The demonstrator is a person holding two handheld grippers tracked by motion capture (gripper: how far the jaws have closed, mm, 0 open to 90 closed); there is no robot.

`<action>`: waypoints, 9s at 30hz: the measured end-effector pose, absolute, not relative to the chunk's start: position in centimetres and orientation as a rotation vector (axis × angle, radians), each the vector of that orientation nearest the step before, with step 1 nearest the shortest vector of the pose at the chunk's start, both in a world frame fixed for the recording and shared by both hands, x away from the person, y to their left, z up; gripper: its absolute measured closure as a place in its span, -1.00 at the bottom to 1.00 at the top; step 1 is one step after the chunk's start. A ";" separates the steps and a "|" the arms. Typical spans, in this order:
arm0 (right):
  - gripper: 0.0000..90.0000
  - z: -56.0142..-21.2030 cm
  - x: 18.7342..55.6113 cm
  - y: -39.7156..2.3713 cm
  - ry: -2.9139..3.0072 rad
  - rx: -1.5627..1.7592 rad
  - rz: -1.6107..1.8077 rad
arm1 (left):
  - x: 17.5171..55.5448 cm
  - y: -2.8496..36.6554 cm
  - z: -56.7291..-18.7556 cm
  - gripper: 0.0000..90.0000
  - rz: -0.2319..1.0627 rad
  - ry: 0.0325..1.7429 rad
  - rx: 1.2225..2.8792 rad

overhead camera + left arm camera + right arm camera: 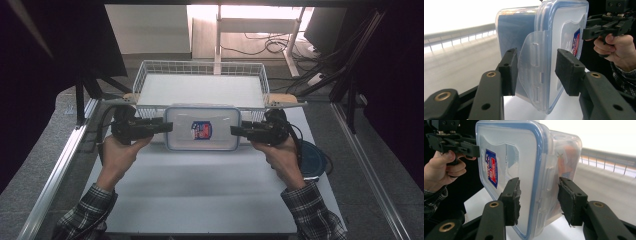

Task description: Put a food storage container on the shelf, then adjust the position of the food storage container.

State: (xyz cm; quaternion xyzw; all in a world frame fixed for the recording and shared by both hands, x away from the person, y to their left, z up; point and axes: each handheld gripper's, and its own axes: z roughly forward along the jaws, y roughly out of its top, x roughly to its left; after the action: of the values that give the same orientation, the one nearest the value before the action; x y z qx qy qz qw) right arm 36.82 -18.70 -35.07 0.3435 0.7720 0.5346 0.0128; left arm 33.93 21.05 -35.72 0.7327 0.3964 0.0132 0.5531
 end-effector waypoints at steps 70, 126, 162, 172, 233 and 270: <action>0.08 -29.9 47.3 -16.4 2.291 1.227 1.664 | 44.6 21.7 -32.0 0.03 0.110 1.034 1.625; -0.38 -29.3 45.9 -15.3 2.189 1.104 1.442 | 41.8 21.7 -32.0 -0.26 0.251 1.006 1.640; -1.00 -36.8 34.5 -17.0 2.313 0.781 1.338 | 29.3 18.7 -41.3 -0.84 0.330 0.813 1.853; -1.00 -40.1 32.7 -18.1 2.328 0.815 1.332 | 27.9 18.8 -44.6 -0.85 0.320 0.839 1.868; 0.91 -45.0 34.2 -32.5 2.075 1.264 1.091 | 23.9 18.8 -51.5 -0.92 0.331 0.923 1.961; 1.00 -46.4 38.1 -40.0 1.839 1.510 0.848 | 24.3 18.9 -51.8 -0.92 0.276 0.935 1.949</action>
State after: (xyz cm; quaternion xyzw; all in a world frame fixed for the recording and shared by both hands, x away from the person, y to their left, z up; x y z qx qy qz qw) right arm 38.05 -39.97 -46.40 0.5695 0.6938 0.3200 0.3029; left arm 24.28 18.90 -51.80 0.7928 0.3804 0.1122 0.4628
